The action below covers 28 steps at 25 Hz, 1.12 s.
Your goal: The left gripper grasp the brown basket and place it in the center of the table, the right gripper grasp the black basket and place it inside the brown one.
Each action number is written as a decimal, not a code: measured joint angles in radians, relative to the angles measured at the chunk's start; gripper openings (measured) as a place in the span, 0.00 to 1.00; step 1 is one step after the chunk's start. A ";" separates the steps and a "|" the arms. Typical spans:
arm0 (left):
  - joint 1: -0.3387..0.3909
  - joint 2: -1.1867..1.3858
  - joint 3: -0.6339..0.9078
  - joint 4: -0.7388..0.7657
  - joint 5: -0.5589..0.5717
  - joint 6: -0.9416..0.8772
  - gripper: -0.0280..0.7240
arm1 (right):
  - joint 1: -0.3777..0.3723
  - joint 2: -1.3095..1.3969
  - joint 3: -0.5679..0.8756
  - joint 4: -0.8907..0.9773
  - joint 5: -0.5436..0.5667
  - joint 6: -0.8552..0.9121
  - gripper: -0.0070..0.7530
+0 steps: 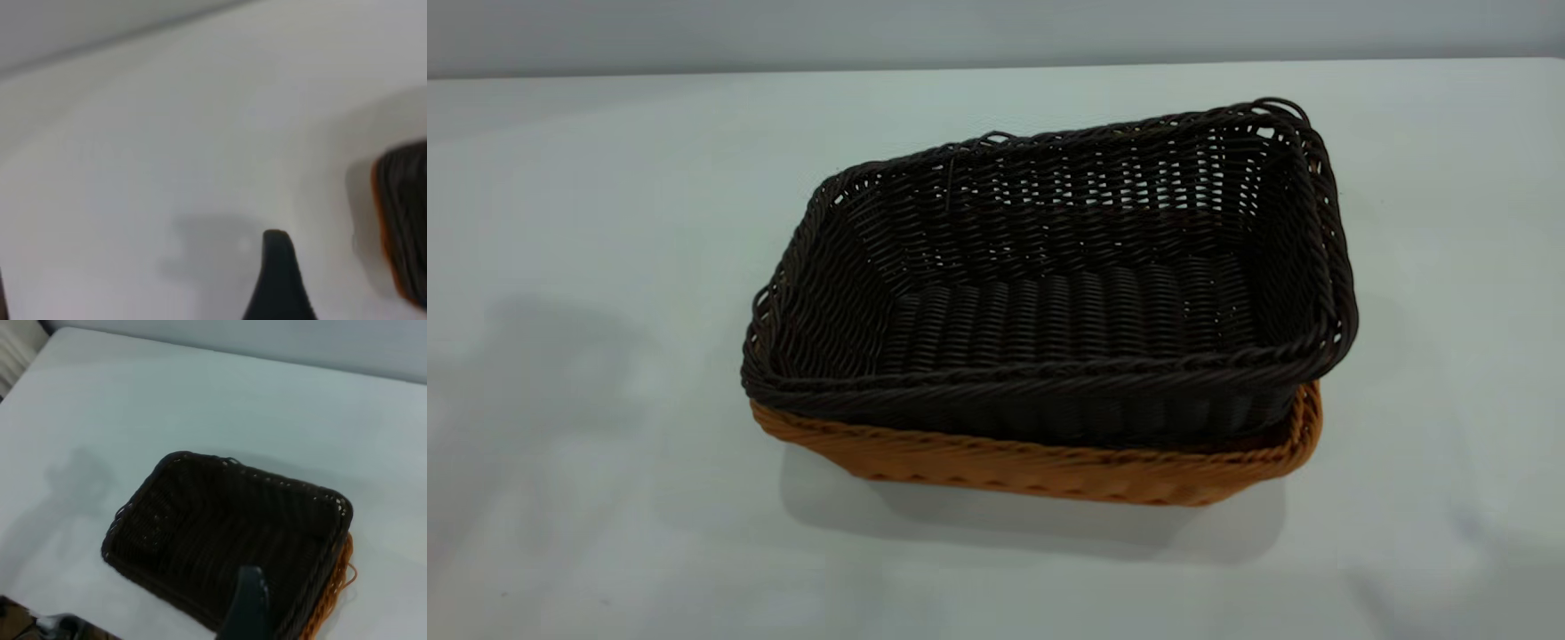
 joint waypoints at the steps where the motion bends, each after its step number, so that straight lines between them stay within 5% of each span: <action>1: 0.000 -0.016 0.000 0.000 0.033 -0.010 0.69 | 0.000 -0.046 0.026 0.000 0.007 0.000 0.78; 9: 0.000 -0.181 0.103 -0.015 0.034 -0.019 0.69 | 0.000 -0.357 0.203 -0.003 0.053 0.000 0.78; 18: 0.000 -0.566 0.540 -0.038 0.034 -0.019 0.69 | 0.000 -0.631 0.315 -0.048 0.110 0.023 0.78; 28: 0.000 -0.957 0.782 -0.038 0.034 -0.019 0.69 | 0.000 -0.794 0.433 -0.241 0.101 0.027 0.78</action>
